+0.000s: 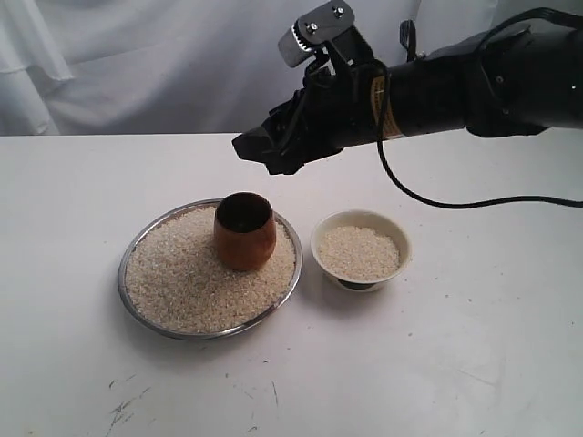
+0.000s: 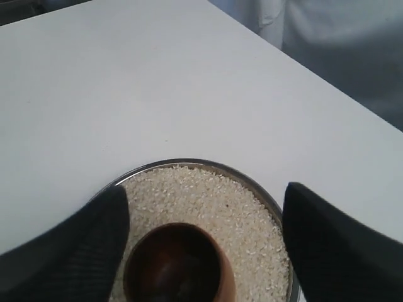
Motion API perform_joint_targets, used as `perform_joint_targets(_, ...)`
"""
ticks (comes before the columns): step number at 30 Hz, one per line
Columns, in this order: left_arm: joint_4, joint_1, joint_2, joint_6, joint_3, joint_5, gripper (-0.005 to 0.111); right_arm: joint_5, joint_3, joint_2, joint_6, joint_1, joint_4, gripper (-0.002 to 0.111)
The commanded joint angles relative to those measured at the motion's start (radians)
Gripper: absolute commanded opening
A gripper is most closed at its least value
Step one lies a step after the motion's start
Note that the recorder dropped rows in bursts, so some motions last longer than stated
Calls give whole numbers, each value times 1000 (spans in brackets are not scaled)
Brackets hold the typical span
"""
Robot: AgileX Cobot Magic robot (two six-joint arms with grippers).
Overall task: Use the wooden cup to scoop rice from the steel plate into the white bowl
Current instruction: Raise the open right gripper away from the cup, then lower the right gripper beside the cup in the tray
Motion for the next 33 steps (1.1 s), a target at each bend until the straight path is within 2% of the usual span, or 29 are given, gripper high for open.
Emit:
perform_joint_targets(1,-1,2,-4,-1,5,-7,0,-3,88,-72,0,-26,-10,59)
perform_joint_targets(11,-1,2,-4,-1,5,-7,0,97,327,-117,-321,-43,-8,59)
perform_joint_targets(15,-1,2,-4,-1,5,-7,0,83,347,-89,-480,-41,169,59)
perform_joint_targets(17,-1,2,-4,-1,5,-7,0,81,347,-72,-493,-41,238,59)
perform_joint_targets(23,-1,2,-4,-1,5,-7,0,33,345,-8,-632,-41,348,59)
perform_joint_targets(29,-1,2,-4,-1,5,-7,0,18,345,42,-699,-41,446,74)
perform_joint_targets(33,-1,2,-4,-1,5,-7,0,1,345,64,-782,-41,527,76)
